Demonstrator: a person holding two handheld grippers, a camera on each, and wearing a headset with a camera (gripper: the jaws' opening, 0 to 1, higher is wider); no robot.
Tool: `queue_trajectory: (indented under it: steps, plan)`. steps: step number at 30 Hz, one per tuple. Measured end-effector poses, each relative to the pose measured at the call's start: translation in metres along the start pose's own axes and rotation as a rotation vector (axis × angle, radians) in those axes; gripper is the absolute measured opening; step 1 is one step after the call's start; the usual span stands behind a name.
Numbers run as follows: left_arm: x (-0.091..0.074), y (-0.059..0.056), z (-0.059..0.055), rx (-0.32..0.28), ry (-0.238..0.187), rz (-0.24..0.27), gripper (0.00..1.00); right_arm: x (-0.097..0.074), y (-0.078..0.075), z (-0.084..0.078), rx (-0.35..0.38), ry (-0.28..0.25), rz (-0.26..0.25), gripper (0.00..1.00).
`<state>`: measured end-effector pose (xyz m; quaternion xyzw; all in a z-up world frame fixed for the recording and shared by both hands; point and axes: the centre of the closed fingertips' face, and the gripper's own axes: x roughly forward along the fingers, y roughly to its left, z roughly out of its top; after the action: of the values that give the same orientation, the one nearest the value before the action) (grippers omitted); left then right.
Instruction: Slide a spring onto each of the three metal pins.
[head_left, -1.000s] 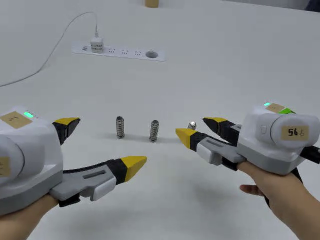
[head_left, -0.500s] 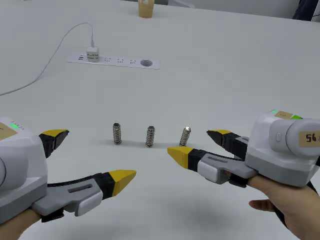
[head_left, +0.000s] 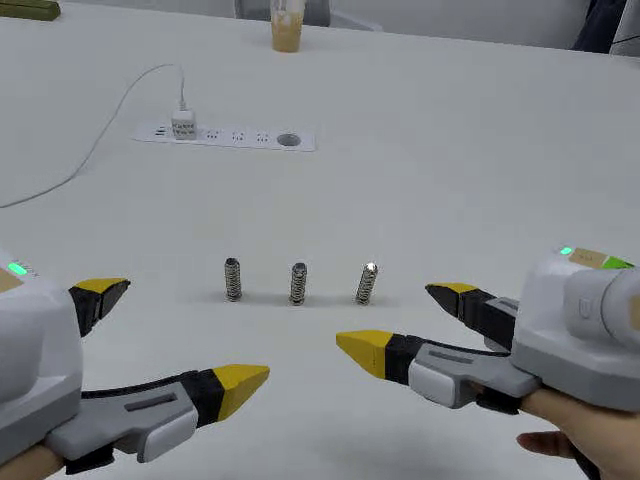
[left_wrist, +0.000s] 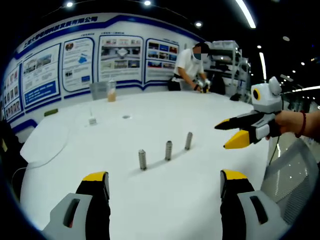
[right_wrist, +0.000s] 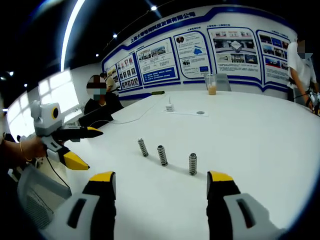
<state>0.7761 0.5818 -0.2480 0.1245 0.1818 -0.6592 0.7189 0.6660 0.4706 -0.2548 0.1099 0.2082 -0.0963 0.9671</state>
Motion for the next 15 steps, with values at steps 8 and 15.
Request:
queue_trajectory:
  steps: [8,15]
  plan:
    - [-0.006,-0.002,-0.002,0.006,0.007,0.003,0.95,-0.010,0.004,-0.008,-0.011,0.024,0.006,0.81]
    - [-0.008,-0.007,-0.004,0.015,0.018,-0.007,0.95,-0.015,0.007,-0.011,-0.012,0.031,0.002,0.83]
